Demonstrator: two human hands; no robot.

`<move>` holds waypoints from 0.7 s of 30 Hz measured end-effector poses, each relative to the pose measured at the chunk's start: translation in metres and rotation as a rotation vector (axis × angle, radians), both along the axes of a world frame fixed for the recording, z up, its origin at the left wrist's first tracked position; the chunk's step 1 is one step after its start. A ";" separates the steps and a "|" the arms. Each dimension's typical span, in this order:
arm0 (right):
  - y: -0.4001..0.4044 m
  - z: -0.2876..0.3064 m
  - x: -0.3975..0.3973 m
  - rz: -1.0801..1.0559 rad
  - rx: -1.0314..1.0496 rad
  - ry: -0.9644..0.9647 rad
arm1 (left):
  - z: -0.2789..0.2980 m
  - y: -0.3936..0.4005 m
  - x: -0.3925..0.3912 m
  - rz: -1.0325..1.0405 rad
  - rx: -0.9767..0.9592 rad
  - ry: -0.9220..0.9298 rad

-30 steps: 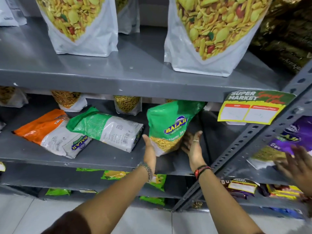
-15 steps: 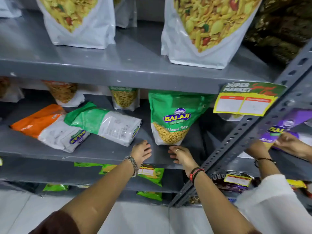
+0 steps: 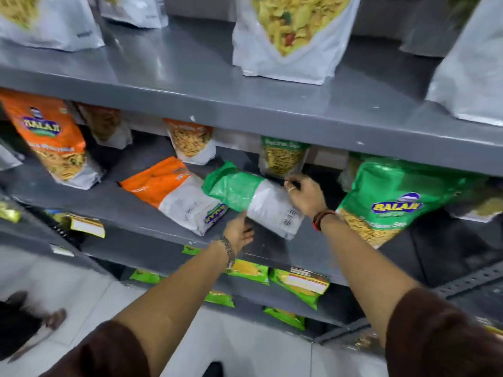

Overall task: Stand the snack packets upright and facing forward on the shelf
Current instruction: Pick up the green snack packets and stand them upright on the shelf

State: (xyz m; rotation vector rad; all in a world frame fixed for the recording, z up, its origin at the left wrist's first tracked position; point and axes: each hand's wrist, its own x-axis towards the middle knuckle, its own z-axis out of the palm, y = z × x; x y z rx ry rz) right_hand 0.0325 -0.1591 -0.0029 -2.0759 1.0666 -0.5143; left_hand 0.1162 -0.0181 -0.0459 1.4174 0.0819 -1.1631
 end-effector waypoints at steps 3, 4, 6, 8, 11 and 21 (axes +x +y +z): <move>-0.022 -0.005 0.040 0.082 0.007 0.357 | 0.000 -0.001 0.018 -0.003 -0.048 0.067; -0.027 -0.008 0.051 0.105 0.054 0.440 | -0.002 -0.001 0.024 -0.001 -0.063 0.088; -0.035 -0.015 0.066 0.097 0.142 0.507 | -0.007 -0.002 0.033 -0.010 -0.102 0.124; -0.040 -0.019 0.073 0.039 0.221 0.457 | -0.011 -0.004 0.041 -0.029 -0.119 0.146; -0.048 -0.024 0.070 -0.051 0.263 0.408 | -0.016 -0.003 0.050 -0.058 -0.133 0.145; 0.003 -0.025 0.004 -0.361 0.483 -0.101 | -0.008 0.009 0.066 -0.171 -0.221 -0.247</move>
